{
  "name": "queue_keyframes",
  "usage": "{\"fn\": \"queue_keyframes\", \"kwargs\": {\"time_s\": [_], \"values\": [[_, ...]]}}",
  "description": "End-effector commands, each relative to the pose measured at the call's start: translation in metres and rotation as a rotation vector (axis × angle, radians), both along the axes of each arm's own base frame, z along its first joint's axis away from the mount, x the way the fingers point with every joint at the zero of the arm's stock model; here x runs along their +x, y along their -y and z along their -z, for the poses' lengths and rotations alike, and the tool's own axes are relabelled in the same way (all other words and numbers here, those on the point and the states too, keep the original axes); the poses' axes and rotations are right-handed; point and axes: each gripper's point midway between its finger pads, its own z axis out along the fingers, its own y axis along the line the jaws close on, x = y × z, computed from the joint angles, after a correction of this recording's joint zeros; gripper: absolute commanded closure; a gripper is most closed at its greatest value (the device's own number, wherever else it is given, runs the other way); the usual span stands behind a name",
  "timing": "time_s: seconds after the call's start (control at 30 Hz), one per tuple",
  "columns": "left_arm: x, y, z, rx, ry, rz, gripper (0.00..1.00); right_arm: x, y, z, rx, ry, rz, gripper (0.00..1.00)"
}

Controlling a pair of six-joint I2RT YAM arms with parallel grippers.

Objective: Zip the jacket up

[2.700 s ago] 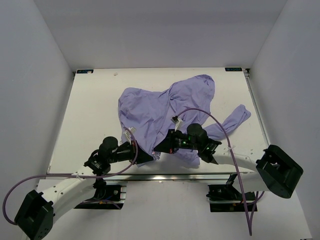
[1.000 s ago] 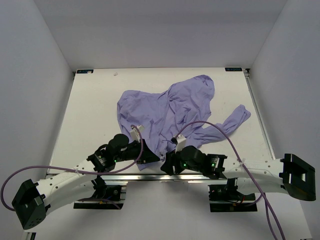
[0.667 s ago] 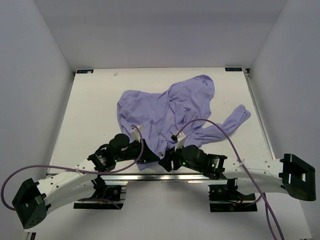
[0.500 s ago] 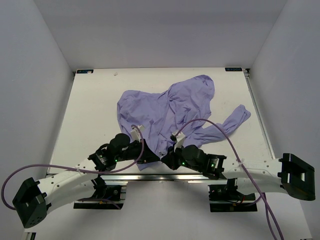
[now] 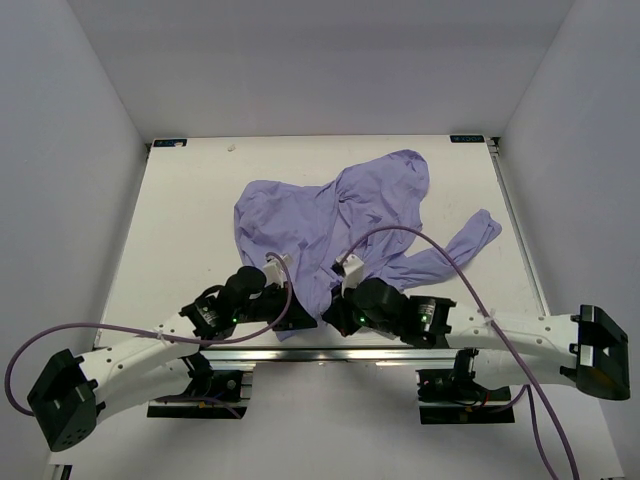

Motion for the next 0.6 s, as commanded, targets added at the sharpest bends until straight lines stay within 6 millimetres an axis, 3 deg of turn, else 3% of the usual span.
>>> {"fn": "queue_keyframes", "kwargs": {"time_s": [0.0, 0.17, 0.3, 0.57], "values": [[-0.007, -0.006, 0.002, 0.062, 0.002, 0.046, 1.00, 0.010, 0.005, -0.014, -0.109, 0.009, 0.037, 1.00], [-0.012, -0.016, 0.010, 0.130, -0.009, 0.066, 1.00, 0.020, 0.015, -0.006, -0.236, -0.096, 0.024, 1.00], [-0.017, -0.021, 0.018, 0.165, -0.031, 0.072, 1.00, 0.026, 0.006, 0.002, -0.267, -0.169, 0.023, 1.00], [-0.032, -0.035, 0.043, 0.235, -0.108, 0.102, 1.00, 0.054, 0.006, -0.003, -0.282, -0.238, 0.042, 1.00]]}}
